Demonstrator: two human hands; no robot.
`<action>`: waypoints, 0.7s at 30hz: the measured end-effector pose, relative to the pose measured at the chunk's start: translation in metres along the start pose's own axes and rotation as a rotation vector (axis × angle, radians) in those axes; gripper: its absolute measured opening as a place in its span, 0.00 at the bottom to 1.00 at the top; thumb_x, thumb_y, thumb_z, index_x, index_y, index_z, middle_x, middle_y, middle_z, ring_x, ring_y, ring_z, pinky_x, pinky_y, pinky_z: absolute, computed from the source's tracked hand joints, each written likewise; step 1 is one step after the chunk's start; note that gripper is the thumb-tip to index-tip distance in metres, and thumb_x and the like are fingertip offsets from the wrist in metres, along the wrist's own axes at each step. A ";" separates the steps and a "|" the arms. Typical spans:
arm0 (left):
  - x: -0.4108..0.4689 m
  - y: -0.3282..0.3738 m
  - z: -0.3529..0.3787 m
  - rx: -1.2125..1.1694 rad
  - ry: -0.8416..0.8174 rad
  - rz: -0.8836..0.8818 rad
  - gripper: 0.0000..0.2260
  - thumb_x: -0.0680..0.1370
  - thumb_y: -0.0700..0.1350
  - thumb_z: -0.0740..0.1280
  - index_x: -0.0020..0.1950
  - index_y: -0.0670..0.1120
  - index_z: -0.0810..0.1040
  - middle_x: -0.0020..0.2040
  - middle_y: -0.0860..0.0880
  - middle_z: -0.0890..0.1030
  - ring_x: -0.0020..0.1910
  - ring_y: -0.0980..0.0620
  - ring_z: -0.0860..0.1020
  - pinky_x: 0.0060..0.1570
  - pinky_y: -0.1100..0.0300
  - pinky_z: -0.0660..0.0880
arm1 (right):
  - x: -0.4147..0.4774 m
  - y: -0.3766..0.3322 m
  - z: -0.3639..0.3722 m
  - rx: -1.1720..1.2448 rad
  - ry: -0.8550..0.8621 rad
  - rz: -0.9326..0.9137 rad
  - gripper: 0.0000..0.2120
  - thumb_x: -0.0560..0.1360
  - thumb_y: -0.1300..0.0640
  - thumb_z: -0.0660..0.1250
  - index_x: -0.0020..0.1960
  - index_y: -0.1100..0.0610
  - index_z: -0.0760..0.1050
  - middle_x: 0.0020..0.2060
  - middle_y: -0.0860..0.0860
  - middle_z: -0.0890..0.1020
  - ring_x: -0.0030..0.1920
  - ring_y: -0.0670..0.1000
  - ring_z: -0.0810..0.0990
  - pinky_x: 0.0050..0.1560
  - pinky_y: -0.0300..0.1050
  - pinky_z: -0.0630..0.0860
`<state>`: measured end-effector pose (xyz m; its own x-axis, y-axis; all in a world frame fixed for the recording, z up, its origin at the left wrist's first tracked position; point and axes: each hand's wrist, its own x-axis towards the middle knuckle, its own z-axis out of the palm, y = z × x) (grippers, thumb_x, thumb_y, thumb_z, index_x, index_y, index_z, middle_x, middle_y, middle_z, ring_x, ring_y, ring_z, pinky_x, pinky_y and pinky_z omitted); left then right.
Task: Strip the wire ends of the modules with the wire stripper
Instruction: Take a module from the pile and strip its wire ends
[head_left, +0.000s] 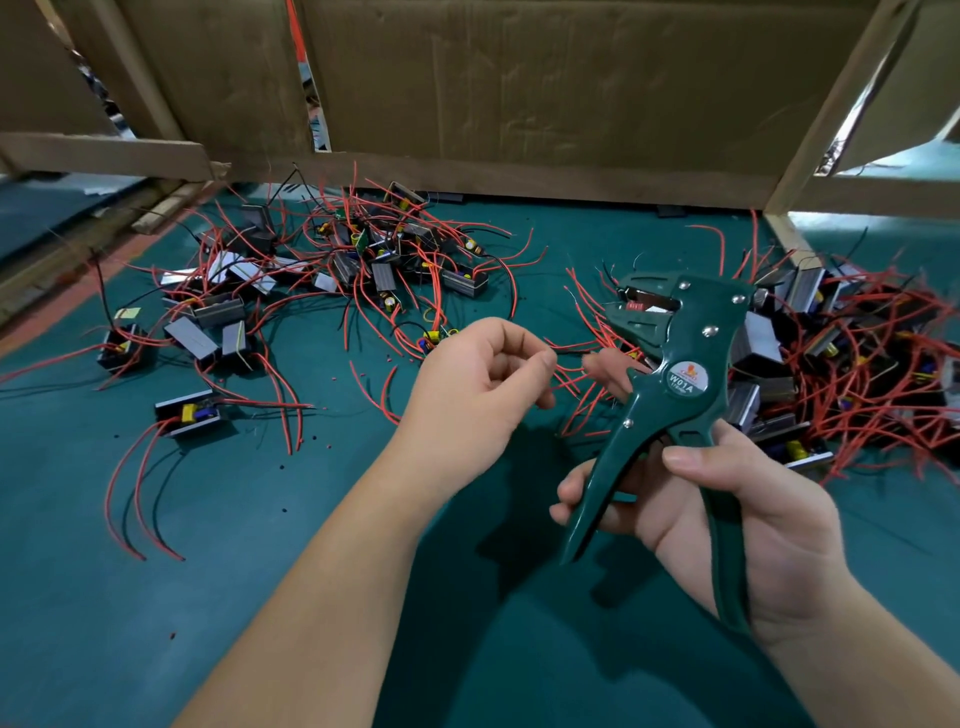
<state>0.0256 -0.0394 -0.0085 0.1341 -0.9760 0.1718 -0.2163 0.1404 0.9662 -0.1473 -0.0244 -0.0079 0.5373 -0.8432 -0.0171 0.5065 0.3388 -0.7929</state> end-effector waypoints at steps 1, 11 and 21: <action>-0.001 -0.001 0.001 0.037 0.002 0.018 0.07 0.78 0.41 0.66 0.41 0.49 0.75 0.27 0.54 0.79 0.20 0.62 0.65 0.23 0.71 0.62 | 0.000 0.000 0.000 -0.010 0.006 -0.008 0.37 0.57 0.64 0.68 0.67 0.63 0.70 0.42 0.67 0.78 0.38 0.67 0.79 0.43 0.67 0.76; 0.006 -0.003 -0.014 0.000 0.178 0.046 0.07 0.79 0.42 0.64 0.42 0.51 0.73 0.25 0.55 0.75 0.25 0.60 0.71 0.27 0.64 0.66 | 0.001 -0.021 -0.010 0.036 -0.009 -0.022 0.40 0.58 0.54 0.73 0.69 0.61 0.69 0.59 0.60 0.78 0.40 0.62 0.81 0.45 0.62 0.78; -0.002 0.005 -0.007 -0.154 -0.036 0.168 0.07 0.77 0.37 0.67 0.42 0.47 0.76 0.29 0.56 0.77 0.27 0.61 0.73 0.30 0.71 0.69 | 0.001 -0.010 -0.006 0.081 -0.213 0.266 0.30 0.63 0.58 0.74 0.62 0.68 0.73 0.56 0.70 0.78 0.39 0.65 0.80 0.44 0.64 0.76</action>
<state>0.0306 -0.0354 -0.0025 0.0734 -0.9418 0.3282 -0.0818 0.3223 0.9431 -0.1561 -0.0309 -0.0036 0.7818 -0.6181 -0.0820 0.3774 0.5739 -0.7268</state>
